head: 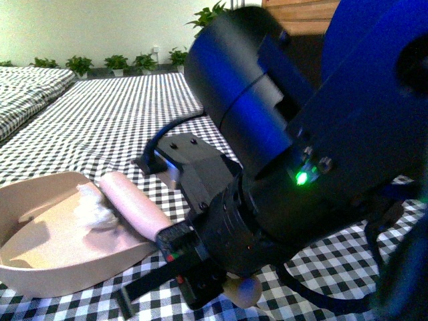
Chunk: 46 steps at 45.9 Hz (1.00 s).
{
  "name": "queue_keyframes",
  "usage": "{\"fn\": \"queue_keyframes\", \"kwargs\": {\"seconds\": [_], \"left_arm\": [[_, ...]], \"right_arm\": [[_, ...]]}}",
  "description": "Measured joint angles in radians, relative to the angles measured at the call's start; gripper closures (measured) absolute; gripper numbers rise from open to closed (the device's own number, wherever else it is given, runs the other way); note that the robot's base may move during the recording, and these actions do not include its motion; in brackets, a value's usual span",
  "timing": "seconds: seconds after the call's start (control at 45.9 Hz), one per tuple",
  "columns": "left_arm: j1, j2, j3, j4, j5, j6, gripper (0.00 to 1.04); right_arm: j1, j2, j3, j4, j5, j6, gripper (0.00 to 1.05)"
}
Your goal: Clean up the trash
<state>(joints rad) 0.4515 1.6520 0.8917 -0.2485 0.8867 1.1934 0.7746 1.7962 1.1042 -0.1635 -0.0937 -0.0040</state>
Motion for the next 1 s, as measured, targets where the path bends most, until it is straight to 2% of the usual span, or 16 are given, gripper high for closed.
{"fn": "queue_keyframes", "kwargs": {"seconds": [0.153,0.283,0.458,0.589,0.632,0.719,0.85,0.894,1.003], "left_arm": [[0.0,0.0,0.0,0.0,0.0,0.0,0.76],[0.0,0.0,0.0,0.0,0.0,0.0,0.76],[0.0,0.0,0.0,0.0,0.0,0.0,0.76],[0.0,0.0,0.0,0.0,0.0,0.0,0.76],[0.0,0.0,0.0,0.0,0.0,0.0,0.76],[0.0,0.0,0.0,0.0,0.0,0.0,0.76],[0.0,0.0,0.0,0.0,0.0,0.0,0.76],[0.0,-0.003,-0.023,0.08,-0.009,-0.031,0.76],[-0.006,-0.01,-0.095,0.436,-0.089,-0.259,0.76]], "right_arm": [[-0.002,-0.069,-0.004,-0.019,-0.143,0.027,0.85],[-0.035,-0.091,-0.021,0.002,-0.122,0.05,0.85],[-0.104,-0.092,-0.05,0.057,-0.019,0.044,0.85],[-0.211,-0.092,-0.101,0.191,0.103,0.029,0.85],[-0.246,-0.094,-0.114,0.225,0.111,0.027,0.85],[-0.332,-0.115,-0.138,0.264,0.105,0.008,0.85],[-0.476,-0.185,-0.152,0.265,0.042,-0.035,0.85],[-0.528,-0.221,-0.151,0.254,0.007,-0.049,0.85],[-0.638,-0.327,-0.152,0.217,-0.09,-0.063,0.85]]}}
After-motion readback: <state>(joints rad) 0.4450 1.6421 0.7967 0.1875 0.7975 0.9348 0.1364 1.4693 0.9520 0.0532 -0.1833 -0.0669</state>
